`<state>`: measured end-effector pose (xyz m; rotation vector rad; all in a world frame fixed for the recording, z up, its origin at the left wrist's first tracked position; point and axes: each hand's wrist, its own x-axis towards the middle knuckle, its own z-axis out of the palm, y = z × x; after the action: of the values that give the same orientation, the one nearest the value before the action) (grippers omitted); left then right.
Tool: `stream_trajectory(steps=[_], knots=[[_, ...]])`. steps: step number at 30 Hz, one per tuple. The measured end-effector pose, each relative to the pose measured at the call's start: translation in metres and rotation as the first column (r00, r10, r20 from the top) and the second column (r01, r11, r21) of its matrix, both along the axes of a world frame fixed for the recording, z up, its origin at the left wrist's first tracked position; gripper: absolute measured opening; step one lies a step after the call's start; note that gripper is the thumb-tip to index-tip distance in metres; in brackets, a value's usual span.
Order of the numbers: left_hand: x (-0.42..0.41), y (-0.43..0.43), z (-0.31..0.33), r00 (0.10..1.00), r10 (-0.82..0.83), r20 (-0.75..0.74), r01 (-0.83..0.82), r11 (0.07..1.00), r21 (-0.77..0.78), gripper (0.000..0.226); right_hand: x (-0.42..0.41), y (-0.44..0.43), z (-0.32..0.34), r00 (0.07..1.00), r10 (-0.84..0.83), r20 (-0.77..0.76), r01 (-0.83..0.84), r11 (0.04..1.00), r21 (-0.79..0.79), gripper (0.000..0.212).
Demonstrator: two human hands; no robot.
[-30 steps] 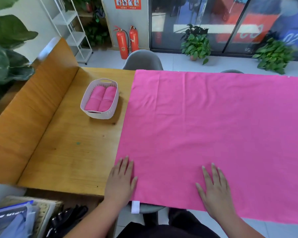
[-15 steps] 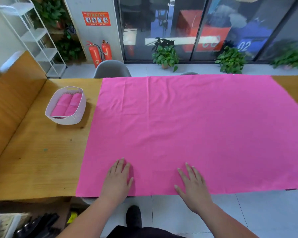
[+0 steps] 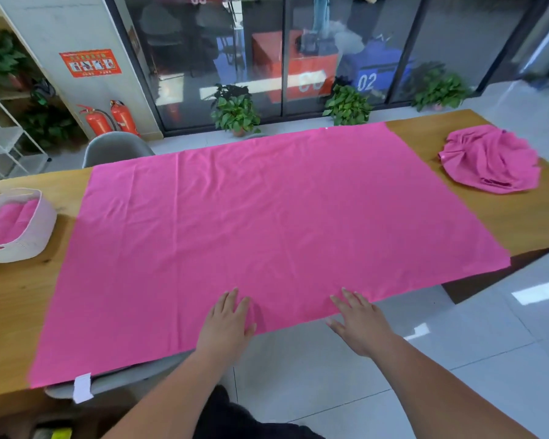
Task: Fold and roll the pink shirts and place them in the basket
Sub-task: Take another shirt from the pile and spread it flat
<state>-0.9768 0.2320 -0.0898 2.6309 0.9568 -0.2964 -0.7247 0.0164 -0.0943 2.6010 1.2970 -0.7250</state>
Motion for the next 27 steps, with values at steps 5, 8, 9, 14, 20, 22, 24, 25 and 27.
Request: stream_trajectory(steps=[5,8,9,14,20,22,24,25,27], knots=[[0.056,-0.024,0.007,0.999,-0.054,-0.003,0.054,0.998,-0.016,0.069,0.046,-0.021,0.011,0.999,-0.047,-0.016,0.048,0.998,0.029,0.078],[0.091,-0.028,0.007,0.995,-0.099,-0.012,0.099,0.995,-0.007,0.069,0.076,-0.026,0.013,0.997,-0.069,-0.028,0.069,0.997,0.021,0.083],[0.103,-0.027,0.005,0.993,-0.113,-0.016,0.113,0.994,-0.005,0.070,0.086,-0.028,0.012,0.996,-0.082,-0.029,0.083,0.997,0.013,0.088],[0.178,-0.016,-0.008,0.988,-0.155,0.022,0.155,0.988,0.015,0.071,0.148,-0.038,0.006,0.972,-0.236,0.011,0.236,0.971,-0.039,0.079],[0.282,-0.013,-0.018,0.982,-0.174,0.074,0.177,0.984,-0.029,0.069,0.228,-0.046,0.013,0.979,-0.204,-0.008,0.203,0.978,-0.054,0.075],[0.310,-0.019,-0.022,0.977,-0.205,0.066,0.207,0.977,-0.039,0.070,0.250,-0.052,0.012,0.976,-0.214,-0.045,0.210,0.975,-0.076,0.076],[0.335,-0.023,-0.026,0.969,-0.241,0.057,0.243,0.969,-0.036,0.070,0.268,-0.061,0.009,0.968,-0.245,-0.061,0.240,0.967,-0.085,0.076],[0.345,-0.025,-0.029,0.966,-0.253,0.048,0.255,0.967,-0.031,0.070,0.276,-0.065,0.007,0.961,-0.271,-0.048,0.267,0.960,-0.086,0.076],[0.362,-0.026,-0.035,0.967,-0.251,0.032,0.252,0.968,-0.019,0.069,0.294,-0.076,0.005,0.938,-0.346,-0.009,0.344,0.935,-0.085,0.075]])
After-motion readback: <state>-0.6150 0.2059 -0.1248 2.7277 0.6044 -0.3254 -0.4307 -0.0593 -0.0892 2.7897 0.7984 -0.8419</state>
